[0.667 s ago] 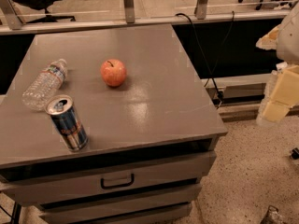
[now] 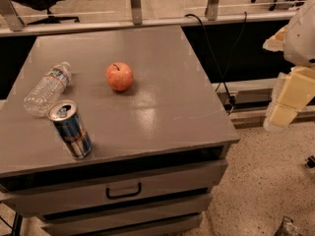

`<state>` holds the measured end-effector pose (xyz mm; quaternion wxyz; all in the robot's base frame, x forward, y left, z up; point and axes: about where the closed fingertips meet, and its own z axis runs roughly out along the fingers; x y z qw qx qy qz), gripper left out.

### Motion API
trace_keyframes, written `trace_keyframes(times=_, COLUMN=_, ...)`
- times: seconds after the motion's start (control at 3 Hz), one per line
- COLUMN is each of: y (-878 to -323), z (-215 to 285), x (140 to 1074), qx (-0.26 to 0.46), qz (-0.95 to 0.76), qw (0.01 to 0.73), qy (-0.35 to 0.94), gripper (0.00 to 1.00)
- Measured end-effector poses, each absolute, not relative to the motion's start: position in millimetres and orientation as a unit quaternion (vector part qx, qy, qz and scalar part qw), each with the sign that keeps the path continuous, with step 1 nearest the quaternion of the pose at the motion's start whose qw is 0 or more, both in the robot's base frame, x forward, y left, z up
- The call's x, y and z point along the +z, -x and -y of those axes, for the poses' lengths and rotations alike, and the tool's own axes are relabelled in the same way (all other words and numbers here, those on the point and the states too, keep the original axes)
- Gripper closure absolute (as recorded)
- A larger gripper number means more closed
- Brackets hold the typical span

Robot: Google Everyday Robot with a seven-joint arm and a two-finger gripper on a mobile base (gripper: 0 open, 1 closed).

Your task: Move redbull can near water bottle

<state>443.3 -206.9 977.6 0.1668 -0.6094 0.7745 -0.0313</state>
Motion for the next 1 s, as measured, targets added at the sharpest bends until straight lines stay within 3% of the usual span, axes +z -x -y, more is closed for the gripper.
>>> trace_keyframes(times=0.33, y=-457, z=155, x=963, qx=-0.01, qz=-0.748, qw=0.161, qy=0.644, gripper=0.0)
trace_keyframes(times=1.0, y=-461, z=-42, x=922, qx=0.093, qz=-0.651, qw=0.159, qy=0.736, gripper=0.0)
